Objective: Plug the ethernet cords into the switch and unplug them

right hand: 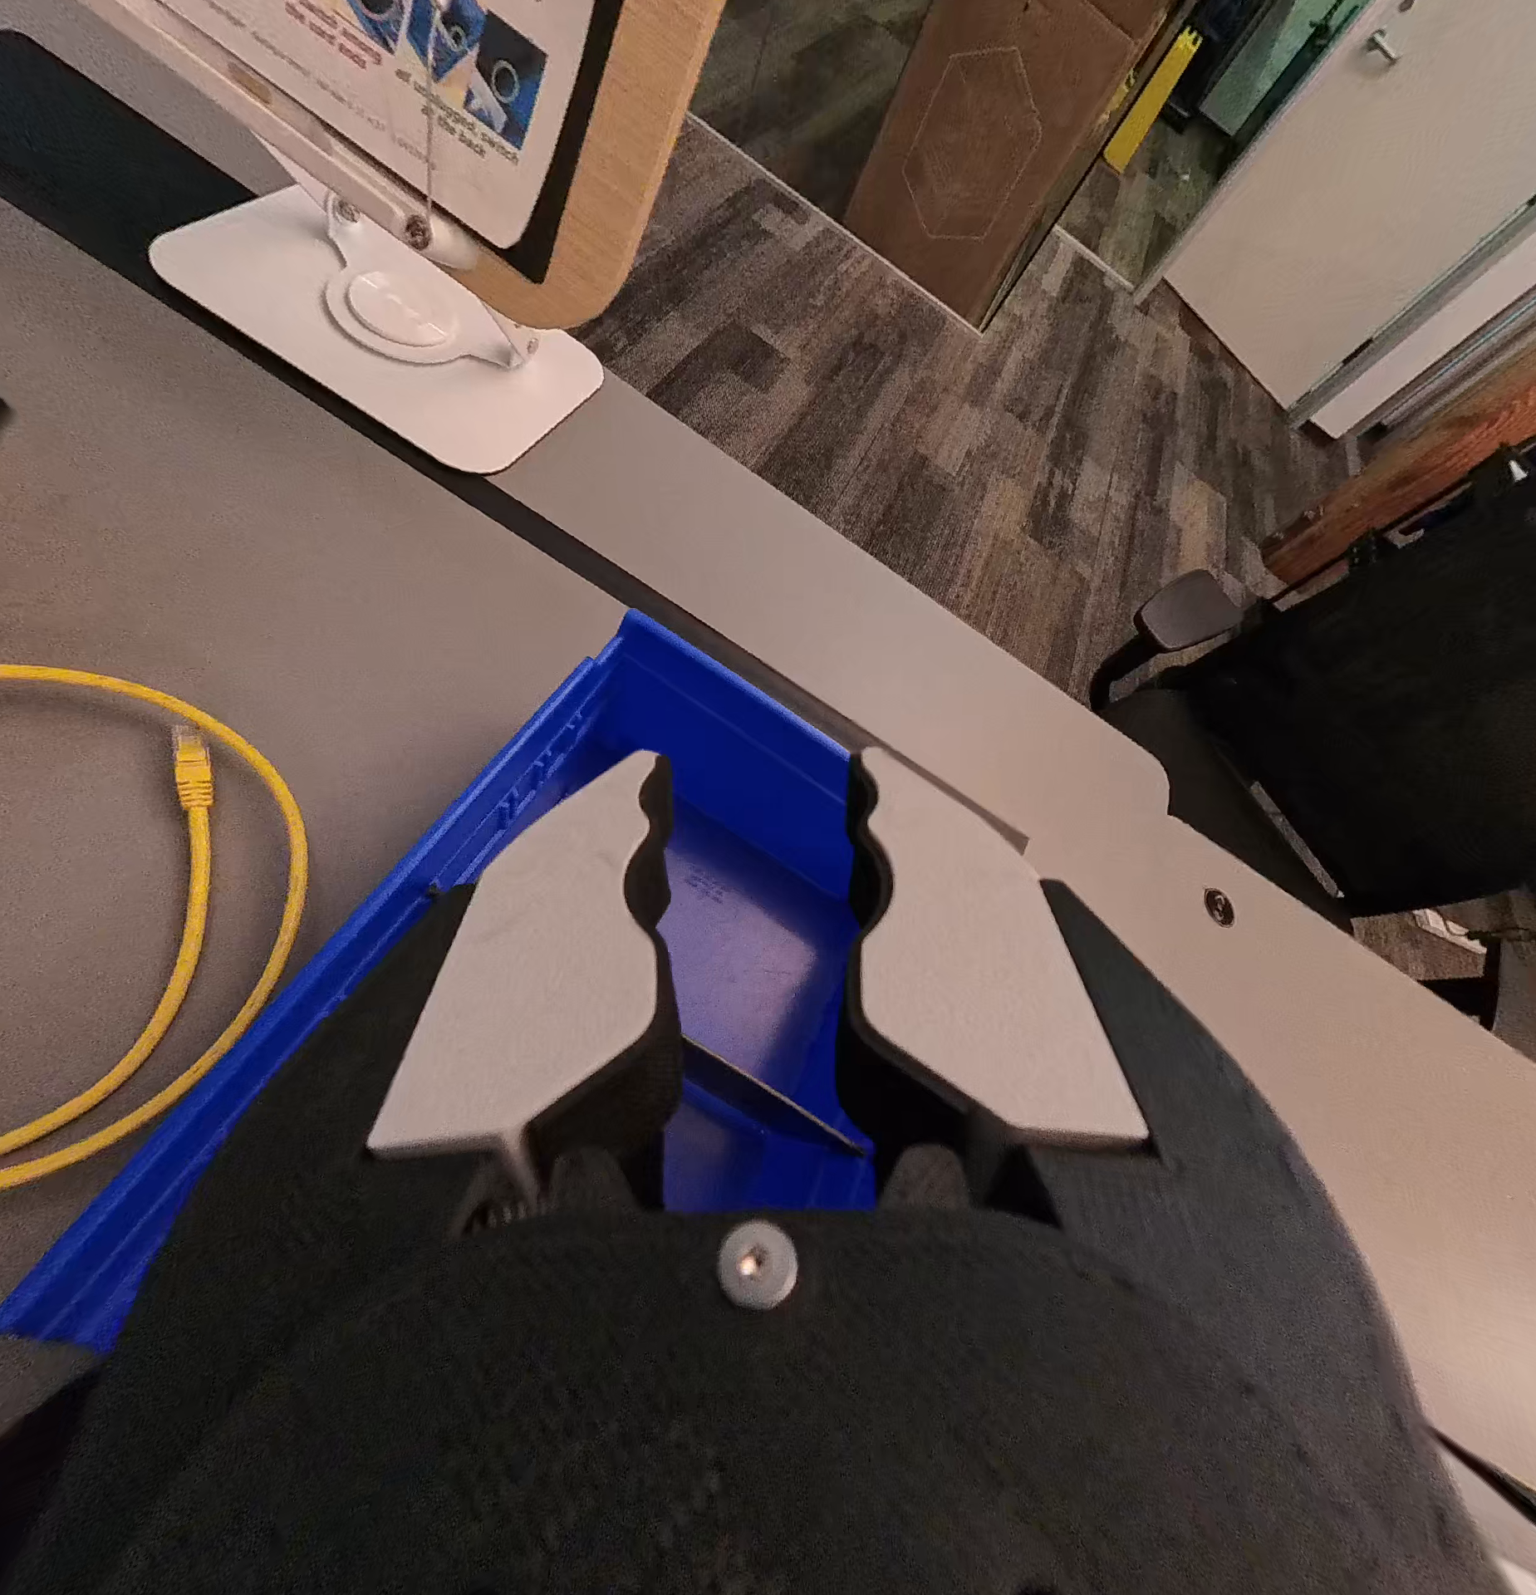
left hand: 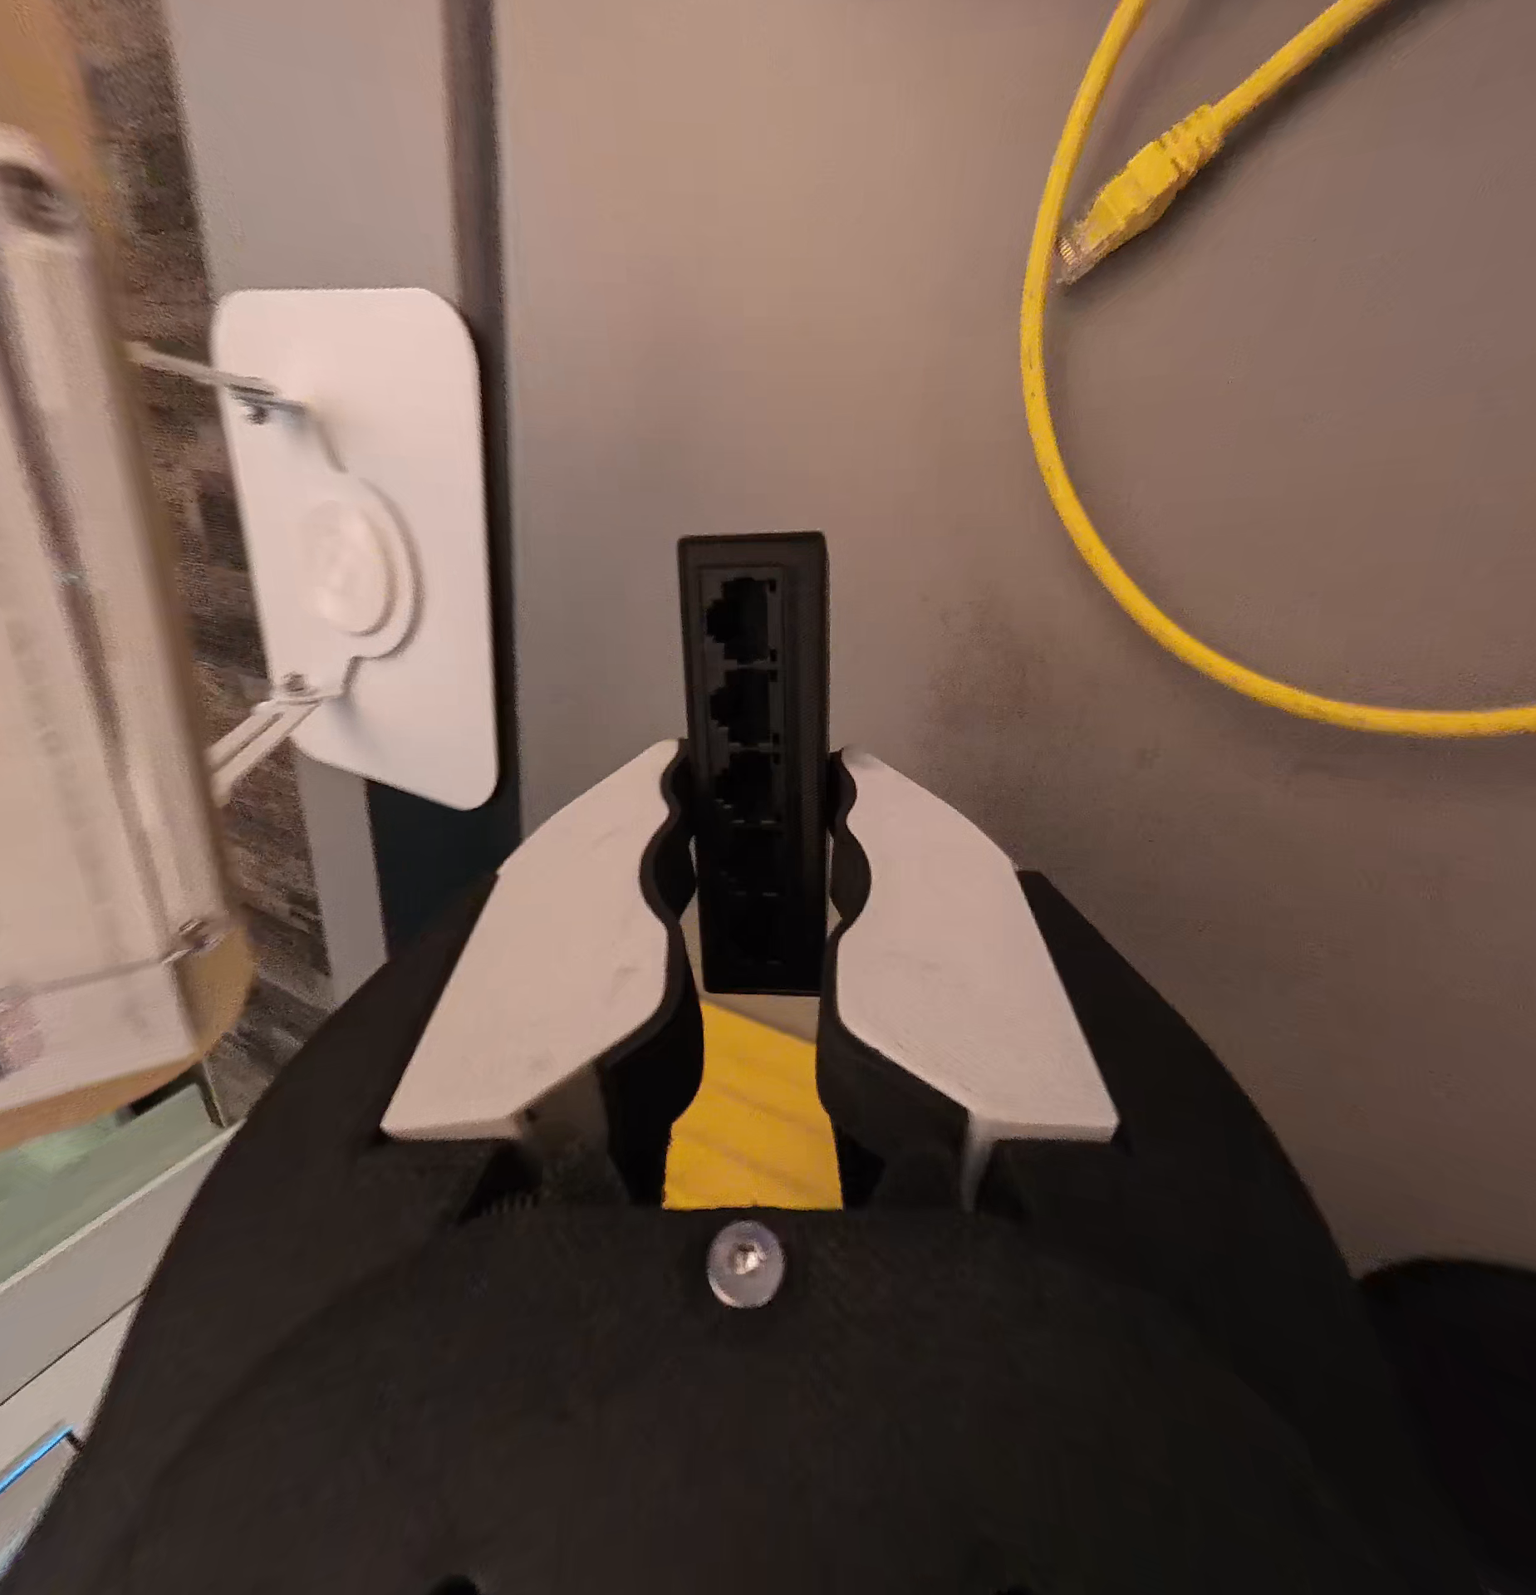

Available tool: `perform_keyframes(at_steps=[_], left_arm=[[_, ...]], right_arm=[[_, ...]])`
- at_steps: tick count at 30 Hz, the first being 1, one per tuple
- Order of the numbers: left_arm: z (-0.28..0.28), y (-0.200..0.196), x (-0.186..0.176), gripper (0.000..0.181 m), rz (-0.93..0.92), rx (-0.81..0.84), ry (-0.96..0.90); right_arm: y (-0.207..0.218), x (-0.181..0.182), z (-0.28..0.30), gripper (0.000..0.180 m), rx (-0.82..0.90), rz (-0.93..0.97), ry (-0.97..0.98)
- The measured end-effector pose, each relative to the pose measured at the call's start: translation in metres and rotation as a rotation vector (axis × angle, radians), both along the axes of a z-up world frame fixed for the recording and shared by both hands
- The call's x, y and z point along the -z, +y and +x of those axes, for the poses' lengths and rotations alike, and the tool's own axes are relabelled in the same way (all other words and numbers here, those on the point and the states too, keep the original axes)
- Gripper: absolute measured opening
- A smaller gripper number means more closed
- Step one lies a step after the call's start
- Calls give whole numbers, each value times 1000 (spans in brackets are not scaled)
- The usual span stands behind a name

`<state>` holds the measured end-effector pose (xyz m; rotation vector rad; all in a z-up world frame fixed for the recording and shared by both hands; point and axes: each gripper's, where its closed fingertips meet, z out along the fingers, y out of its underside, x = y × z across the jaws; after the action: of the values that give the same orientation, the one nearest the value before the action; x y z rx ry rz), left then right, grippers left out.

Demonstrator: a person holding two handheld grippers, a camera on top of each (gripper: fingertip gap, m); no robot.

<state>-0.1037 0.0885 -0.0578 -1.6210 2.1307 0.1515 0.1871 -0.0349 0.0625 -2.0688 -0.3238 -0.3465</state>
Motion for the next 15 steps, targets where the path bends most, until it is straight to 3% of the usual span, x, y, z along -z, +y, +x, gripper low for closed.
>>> perform_keyframes(at_steps=[4, 10, 15], left_arm=[[0, -2, 44, 27, -152, -70, 37], [-7, -1, 71, 27, -259, -187, 65], [-6, -3, 78, 27, -257, -180, 96]], right_arm=[[1, -9, -2, 42, -3, 40, -73], [8, -49, 38, 47, 385, 245, -103], [-2, -67, 50, 53, 530, 368, -85]])
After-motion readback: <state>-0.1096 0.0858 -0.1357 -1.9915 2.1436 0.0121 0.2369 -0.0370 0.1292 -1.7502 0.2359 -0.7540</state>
